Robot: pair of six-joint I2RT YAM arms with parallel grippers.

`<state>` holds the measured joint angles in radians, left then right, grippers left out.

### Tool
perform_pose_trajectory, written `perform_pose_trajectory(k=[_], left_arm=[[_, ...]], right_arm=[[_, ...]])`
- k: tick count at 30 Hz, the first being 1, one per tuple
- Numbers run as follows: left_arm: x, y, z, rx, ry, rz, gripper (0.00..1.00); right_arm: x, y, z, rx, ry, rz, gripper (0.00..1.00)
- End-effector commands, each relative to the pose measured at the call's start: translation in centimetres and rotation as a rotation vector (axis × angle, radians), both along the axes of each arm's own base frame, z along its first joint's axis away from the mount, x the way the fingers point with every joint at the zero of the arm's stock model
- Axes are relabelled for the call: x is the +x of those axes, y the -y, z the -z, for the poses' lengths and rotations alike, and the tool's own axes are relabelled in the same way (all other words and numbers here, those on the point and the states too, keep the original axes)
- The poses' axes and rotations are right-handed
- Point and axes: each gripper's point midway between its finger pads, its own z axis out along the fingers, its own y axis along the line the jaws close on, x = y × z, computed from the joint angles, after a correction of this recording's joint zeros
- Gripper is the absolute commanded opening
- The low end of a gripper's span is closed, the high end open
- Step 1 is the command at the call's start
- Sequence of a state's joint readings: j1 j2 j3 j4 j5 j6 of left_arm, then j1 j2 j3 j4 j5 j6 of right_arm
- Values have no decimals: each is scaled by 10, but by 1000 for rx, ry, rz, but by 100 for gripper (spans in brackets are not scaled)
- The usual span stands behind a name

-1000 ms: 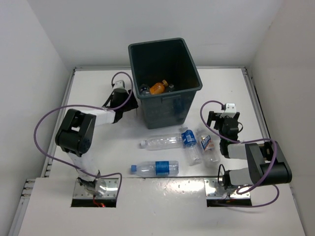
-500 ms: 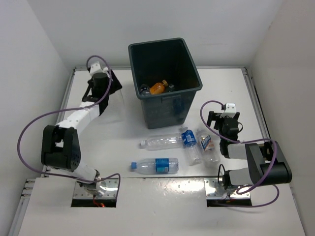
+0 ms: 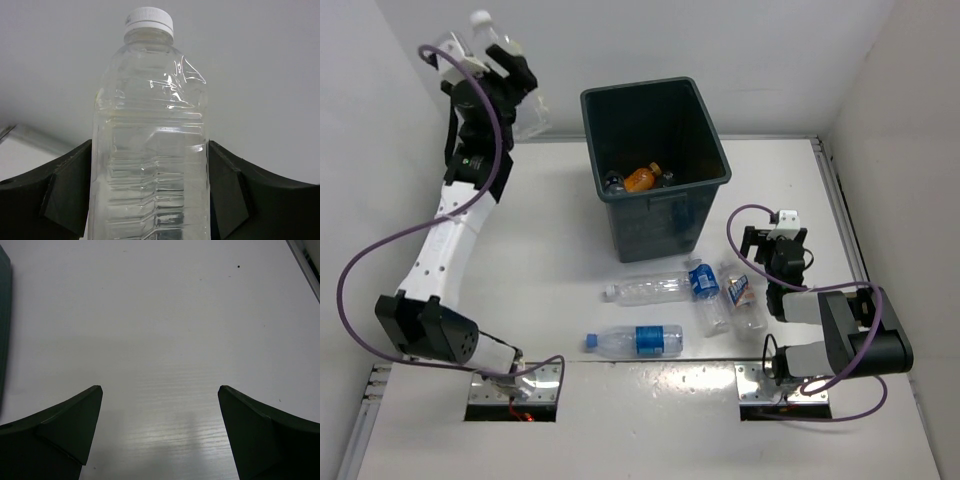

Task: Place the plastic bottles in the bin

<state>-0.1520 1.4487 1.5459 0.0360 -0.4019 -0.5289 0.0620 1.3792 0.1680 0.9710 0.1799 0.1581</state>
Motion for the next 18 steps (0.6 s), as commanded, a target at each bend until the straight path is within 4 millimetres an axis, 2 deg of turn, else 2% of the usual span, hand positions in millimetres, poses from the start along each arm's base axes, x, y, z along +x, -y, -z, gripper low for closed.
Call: perform_pose_trajectory(k=[1, 4, 7, 8, 10, 11, 12, 15, 16, 17, 18], left_arm=[[-36, 25, -100, -35, 259, 106, 0], [-55, 56, -142, -27, 387, 241, 0], [-66, 93, -166, -37, 445, 363, 0], [-68, 112, -165, -52, 446, 416, 0], [-73, 135, -166, -66, 454, 469, 0], [-75, 162, -157, -49, 433, 527, 0], [-74, 173, -152, -57, 421, 542, 0], [-76, 220, -117, -34, 339, 631, 1], [-79, 231, -111, -18, 324, 661, 8], [-78, 245, -100, 18, 302, 699, 37], [-81, 258, -92, 38, 271, 730, 51]], right_arm=[[11, -3, -23, 15, 84, -5, 100], [11, -3, -23, 15, 84, -5, 100], [11, -3, -23, 15, 84, -5, 100], [11, -3, -23, 15, 84, -5, 100], [11, -3, -23, 15, 84, -5, 100], [11, -3, -23, 15, 84, -5, 100], [11, -3, -23, 15, 84, -5, 100], [11, -3, -23, 15, 84, -5, 100], [11, -3, -23, 15, 84, -5, 100], [12, -3, -26, 16, 93, -5, 100], [12, -3, -26, 16, 93, -5, 100]])
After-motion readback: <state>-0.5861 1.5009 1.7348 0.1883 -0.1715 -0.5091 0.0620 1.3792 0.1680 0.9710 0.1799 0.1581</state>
